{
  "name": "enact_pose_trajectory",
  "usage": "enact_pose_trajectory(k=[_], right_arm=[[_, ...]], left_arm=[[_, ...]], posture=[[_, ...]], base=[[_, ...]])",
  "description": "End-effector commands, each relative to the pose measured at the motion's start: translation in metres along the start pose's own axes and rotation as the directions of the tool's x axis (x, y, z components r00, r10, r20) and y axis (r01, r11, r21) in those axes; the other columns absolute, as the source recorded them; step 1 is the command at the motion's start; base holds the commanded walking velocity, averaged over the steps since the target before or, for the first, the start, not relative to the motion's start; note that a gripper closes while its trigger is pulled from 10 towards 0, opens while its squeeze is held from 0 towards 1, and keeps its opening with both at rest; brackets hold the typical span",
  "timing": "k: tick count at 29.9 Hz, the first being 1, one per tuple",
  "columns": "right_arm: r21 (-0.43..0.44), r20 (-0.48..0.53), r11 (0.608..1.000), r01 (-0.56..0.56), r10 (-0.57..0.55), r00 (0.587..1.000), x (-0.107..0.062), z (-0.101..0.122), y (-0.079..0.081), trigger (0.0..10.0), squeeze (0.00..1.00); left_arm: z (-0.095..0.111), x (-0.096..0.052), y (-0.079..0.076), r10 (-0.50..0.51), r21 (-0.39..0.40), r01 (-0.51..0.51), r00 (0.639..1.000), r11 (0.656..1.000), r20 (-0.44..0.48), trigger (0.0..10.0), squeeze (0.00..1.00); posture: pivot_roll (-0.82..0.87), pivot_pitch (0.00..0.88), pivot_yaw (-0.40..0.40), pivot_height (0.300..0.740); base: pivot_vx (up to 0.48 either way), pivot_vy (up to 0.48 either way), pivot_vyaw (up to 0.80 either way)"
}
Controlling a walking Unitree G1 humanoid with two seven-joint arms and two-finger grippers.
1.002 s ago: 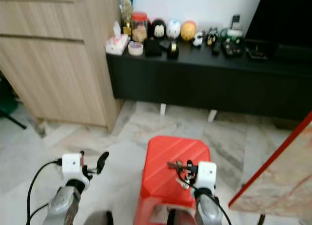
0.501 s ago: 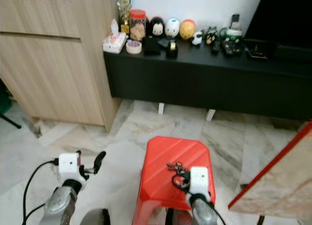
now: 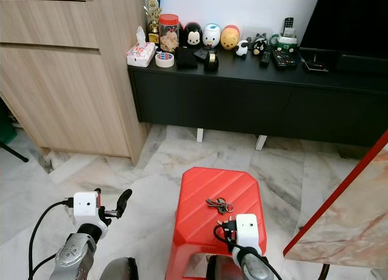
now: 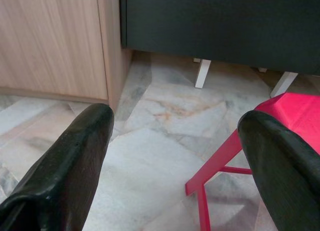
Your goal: Hang keys on a hook
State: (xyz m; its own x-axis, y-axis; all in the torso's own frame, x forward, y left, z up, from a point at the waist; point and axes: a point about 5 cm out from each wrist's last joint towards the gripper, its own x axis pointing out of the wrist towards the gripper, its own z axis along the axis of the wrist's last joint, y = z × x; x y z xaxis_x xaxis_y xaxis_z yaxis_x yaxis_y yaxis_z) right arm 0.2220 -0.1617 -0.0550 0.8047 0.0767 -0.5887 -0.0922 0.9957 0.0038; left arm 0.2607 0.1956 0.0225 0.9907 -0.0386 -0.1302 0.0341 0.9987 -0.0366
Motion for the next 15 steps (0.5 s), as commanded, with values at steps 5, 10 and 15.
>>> enact_pose_trajectory(k=[5,10,15], right_arm=[[0.008,-0.068,1.0,0.012,-0.012,0.998,-0.0024,-0.0107,-0.0059,10.0,0.0],[0.019,-0.084,1.0,0.015,-0.013,0.996,-0.002,-0.012,-0.0055,10.0,0.0],[0.045,-0.048,0.999,0.011,-0.009,0.999,-0.0006,-0.0067,-0.0058,10.0,0.0]], left_arm=[[-0.0072,-0.0032,-0.0023,-0.009,0.0,0.008,0.999,1.0,-0.035,10.0,0.0],[-0.0071,-0.0039,-0.0005,-0.006,0.003,0.006,0.999,1.0,-0.034,10.0,0.0],[-0.006,-0.0035,-0.0001,-0.006,0.008,0.006,1.0,1.0,-0.03,10.0,0.0]], posture=[[-0.01,0.041,-0.076,0.61],[-0.01,0.041,-0.076,0.61],[-0.01,0.04,-0.075,0.61]], base=[[0.0,0.0,0.0],[0.0,0.0,0.0],[0.0,0.0,0.0]])
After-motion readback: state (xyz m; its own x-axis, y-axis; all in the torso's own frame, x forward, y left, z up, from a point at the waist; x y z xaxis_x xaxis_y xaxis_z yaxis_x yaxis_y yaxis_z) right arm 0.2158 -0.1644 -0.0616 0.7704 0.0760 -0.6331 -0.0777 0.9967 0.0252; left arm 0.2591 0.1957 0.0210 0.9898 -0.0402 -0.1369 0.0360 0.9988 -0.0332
